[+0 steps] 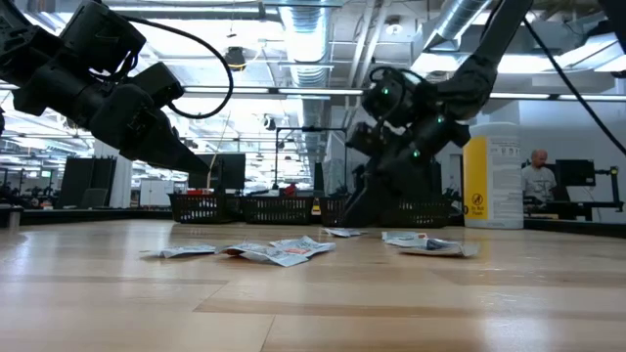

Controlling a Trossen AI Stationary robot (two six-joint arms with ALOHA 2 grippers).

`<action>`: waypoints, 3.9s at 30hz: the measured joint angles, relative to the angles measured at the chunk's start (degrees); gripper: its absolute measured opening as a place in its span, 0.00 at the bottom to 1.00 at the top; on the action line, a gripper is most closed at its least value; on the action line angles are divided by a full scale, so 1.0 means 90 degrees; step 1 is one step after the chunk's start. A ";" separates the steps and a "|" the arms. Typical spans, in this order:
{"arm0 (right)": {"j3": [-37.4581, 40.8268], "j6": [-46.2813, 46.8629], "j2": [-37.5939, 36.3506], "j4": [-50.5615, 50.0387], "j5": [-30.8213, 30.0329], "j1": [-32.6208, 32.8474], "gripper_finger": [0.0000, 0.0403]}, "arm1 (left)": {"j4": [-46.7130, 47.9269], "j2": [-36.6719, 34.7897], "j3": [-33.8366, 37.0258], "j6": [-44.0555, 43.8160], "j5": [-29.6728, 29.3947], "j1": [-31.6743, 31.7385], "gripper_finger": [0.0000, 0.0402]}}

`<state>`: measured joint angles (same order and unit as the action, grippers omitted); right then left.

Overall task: Pick & Place First Aid Supplies
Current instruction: Put the orange ointment pack into the middle right black bin

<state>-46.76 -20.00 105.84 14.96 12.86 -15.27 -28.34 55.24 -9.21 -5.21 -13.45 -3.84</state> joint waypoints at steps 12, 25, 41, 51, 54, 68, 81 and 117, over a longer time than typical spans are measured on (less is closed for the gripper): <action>-0.0017 0.0016 0.0340 0.0129 0.0039 -0.0024 0.33 | 0.0000 0.0000 0.0000 0.0000 0.0000 0.0000 0.22; -0.0007 0.0013 0.0306 0.0087 0.0009 -0.0024 0.18 | 0.0000 0.0000 0.0000 0.0000 0.0000 0.0000 0.22; 0.0000 0.0060 0.0301 0.0214 -0.0323 -0.0027 0.01 | 0.0000 0.0000 0.0000 0.0002 0.0000 0.0000 0.22; -0.0182 -0.0062 -0.0588 -0.0058 -0.0495 -0.0037 0.01 | 0.0000 0.0000 0.0000 0.0000 0.0000 0.0000 0.22; -0.0229 -0.0360 -0.1019 -0.0064 -0.0753 -0.0094 0.00 | 0.0000 0.0000 0.0000 0.0000 0.0000 0.0000 0.22; -0.0365 -0.0421 -0.1490 0.0032 -0.1281 -0.0706 0.00 | -0.0002 0.0000 0.0000 0.0002 0.0000 0.0000 0.22; -0.0680 0.0299 -0.0507 0.0195 -0.1773 -0.1413 0.00 | -0.0002 -0.0001 0.0000 0.0001 0.0000 0.0000 0.22; -0.0862 -0.0489 -0.0468 -0.1412 -0.0369 0.0355 0.22 | 0.0000 -0.0002 0.0000 0.0002 0.0000 0.0002 0.22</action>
<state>-54.52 -24.40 101.62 2.25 9.54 -12.07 -28.34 55.22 -9.21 -5.19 -13.45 -3.81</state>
